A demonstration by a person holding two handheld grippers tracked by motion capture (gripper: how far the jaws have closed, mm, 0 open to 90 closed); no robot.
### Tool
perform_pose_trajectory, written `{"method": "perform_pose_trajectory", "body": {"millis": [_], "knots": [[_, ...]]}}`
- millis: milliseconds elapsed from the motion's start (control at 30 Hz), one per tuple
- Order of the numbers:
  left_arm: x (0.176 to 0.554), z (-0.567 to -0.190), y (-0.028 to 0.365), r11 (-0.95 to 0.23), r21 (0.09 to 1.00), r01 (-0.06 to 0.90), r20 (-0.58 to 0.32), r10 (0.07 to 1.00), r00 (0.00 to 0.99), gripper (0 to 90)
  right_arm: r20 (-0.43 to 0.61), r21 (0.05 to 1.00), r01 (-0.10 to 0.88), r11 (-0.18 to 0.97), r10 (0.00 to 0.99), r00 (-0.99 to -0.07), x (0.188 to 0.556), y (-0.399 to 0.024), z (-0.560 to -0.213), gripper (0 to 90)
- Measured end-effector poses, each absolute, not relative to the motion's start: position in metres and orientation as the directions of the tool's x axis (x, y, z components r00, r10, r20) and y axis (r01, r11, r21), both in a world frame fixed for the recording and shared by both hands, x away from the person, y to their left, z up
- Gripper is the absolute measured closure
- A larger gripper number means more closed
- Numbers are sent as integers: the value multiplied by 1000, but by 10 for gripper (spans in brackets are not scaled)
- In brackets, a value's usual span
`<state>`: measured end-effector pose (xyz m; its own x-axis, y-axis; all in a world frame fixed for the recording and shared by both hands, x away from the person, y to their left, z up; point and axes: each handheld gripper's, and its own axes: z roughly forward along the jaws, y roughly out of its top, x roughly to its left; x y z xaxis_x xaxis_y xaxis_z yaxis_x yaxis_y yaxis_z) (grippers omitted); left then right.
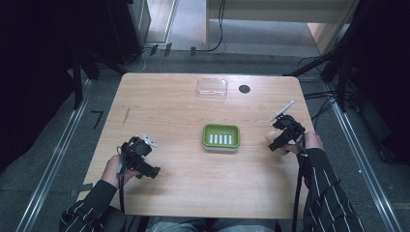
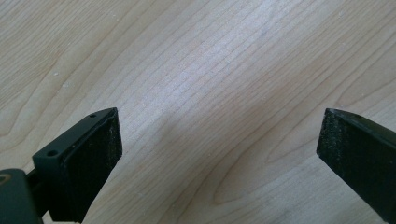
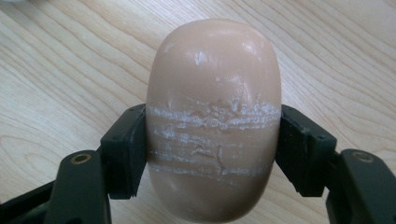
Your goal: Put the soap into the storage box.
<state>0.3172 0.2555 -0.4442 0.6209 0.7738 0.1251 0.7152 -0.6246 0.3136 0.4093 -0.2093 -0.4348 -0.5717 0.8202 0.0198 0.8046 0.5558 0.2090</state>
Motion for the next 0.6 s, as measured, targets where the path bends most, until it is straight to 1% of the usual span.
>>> {"method": "perform_pose_trajectory", "body": {"millis": [600], "knots": [[317, -444, 256, -625, 313, 715, 125, 774, 621, 6, 18, 233, 755, 612, 774, -633, 414, -185, -424, 333]]}}
